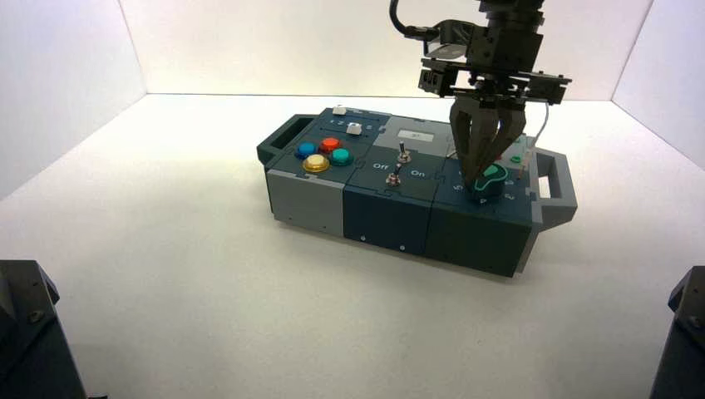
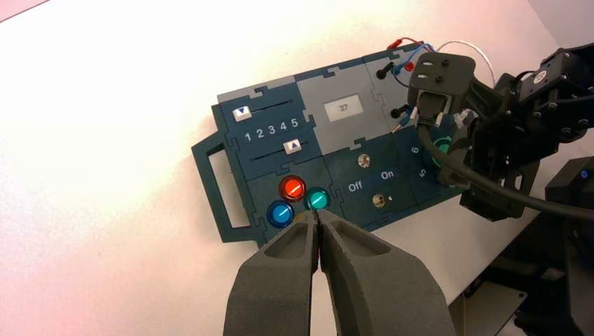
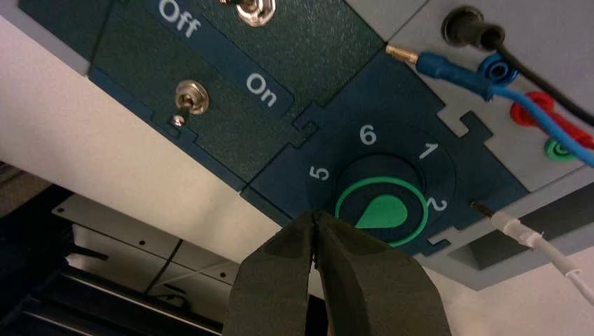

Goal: Turn the knob to position 4.

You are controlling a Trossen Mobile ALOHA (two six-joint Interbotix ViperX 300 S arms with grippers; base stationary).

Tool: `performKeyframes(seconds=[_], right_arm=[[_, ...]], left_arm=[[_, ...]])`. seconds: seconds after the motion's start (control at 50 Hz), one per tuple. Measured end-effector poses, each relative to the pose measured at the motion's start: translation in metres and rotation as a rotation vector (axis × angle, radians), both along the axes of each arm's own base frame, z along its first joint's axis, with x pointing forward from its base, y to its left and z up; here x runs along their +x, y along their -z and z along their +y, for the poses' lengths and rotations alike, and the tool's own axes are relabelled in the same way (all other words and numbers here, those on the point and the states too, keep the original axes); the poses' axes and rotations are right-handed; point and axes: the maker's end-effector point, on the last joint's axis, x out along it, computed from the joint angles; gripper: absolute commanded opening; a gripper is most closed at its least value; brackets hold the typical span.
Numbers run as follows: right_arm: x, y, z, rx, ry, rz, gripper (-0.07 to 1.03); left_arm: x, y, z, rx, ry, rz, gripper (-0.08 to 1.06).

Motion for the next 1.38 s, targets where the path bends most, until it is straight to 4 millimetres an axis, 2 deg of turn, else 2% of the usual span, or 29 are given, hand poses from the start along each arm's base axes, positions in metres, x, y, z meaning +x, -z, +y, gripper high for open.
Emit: performKeyframes(seconds=[0.54,0.76,0.9,1.02,1.18,1.38], right_arm=[[-0.002,0.001,-0.001,-0.002,-0.003,0.004,-0.02],[-0.001,-0.004,0.012,0.01,-0.042,-0.013,-0.02],[0.008,-0.013,0.026,0.034,-0.062,-0.048,-0.02],[0.023,-0.026,0.037,0.066,-0.063,-0.105,-0.02],[0.037,-0.041,0.046,0.094,-0.064,-0.158,-0.02],[0.04,-0.045,0.047,0.097,-0.067,-0.165,-0.02]], left_arm=[[0.0,0.0,0.0,-0.001,0.0,0.001,-0.01],[0.0,0.0,0.0,-0.002,-0.002,0.001,-0.01],[0.0,0.0,0.0,-0.002,-0.002,0.001,-0.01],[0.0,0.0,0.0,-0.001,-0.002,0.003,-0.01],[-0.003,0.004,-0.002,0.0,0.006,0.009,-0.01],[-0.004,0.004,-0.004,0.0,0.011,0.01,-0.01]])
